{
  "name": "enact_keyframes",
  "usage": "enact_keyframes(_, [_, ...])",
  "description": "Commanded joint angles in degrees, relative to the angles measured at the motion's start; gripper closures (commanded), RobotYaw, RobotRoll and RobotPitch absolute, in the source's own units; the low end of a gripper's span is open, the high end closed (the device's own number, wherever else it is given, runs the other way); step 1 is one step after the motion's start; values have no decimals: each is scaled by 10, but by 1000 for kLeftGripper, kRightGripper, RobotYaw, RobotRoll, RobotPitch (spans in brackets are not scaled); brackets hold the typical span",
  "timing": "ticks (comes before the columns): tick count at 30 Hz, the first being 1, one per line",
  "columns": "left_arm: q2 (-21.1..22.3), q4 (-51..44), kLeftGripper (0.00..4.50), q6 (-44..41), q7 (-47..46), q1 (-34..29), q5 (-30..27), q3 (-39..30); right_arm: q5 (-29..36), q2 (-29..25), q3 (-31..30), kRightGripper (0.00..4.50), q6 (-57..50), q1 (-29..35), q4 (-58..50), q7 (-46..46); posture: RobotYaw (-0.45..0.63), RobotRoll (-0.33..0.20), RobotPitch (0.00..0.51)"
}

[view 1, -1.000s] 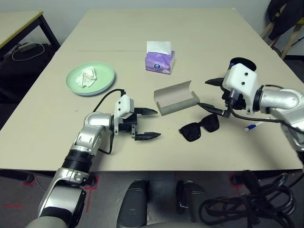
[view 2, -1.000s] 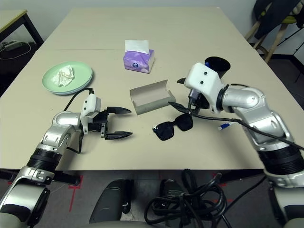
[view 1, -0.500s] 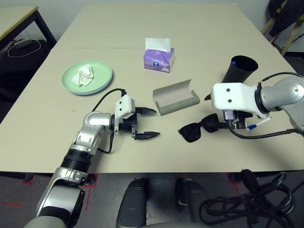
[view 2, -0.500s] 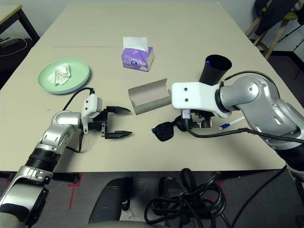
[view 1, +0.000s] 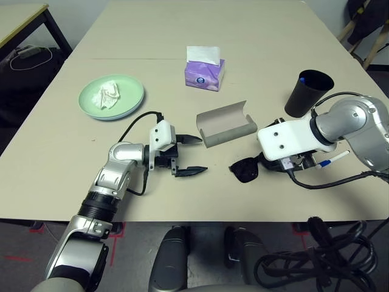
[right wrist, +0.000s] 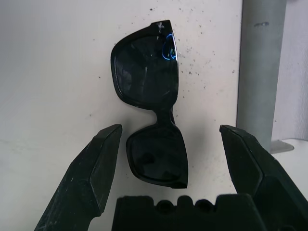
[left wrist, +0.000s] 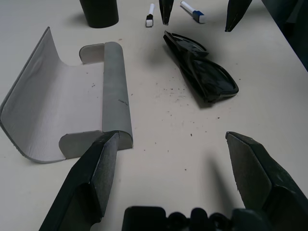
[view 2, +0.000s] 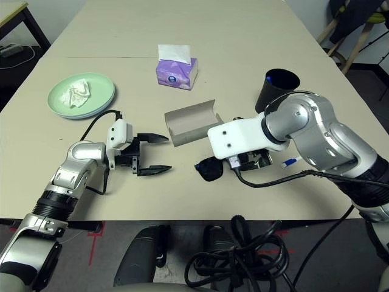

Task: Organize and tidy the items on the table.

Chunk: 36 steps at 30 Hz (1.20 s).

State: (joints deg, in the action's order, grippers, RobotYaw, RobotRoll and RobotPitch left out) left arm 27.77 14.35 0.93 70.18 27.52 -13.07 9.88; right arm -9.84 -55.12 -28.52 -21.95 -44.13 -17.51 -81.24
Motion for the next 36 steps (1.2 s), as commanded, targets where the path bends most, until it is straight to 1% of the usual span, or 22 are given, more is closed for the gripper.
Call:
enact_keyframes(1, [4,-10,28,3,-7,-9,13,8,-12,6,-12,0,3,11,-4,-12,153,0,171])
enact_keyframes(6, [6,-6,28,8,-14,-6,17,8,-29,14,-13,0,12,19,1,-15,158,0,170])
enact_keyframes(12, [7,-12,28,8,-18,-10,17,7,-51,15,-14,0,64,25,31,-20,164,0,171])
enact_keyframes(17, [8,-16,28,7,-20,-14,16,8,-60,21,-10,0,83,29,43,-25,168,0,170])
enact_keyframes(36, [12,-24,28,4,-25,-20,17,7,-89,51,-8,0,141,11,71,-37,180,0,164])
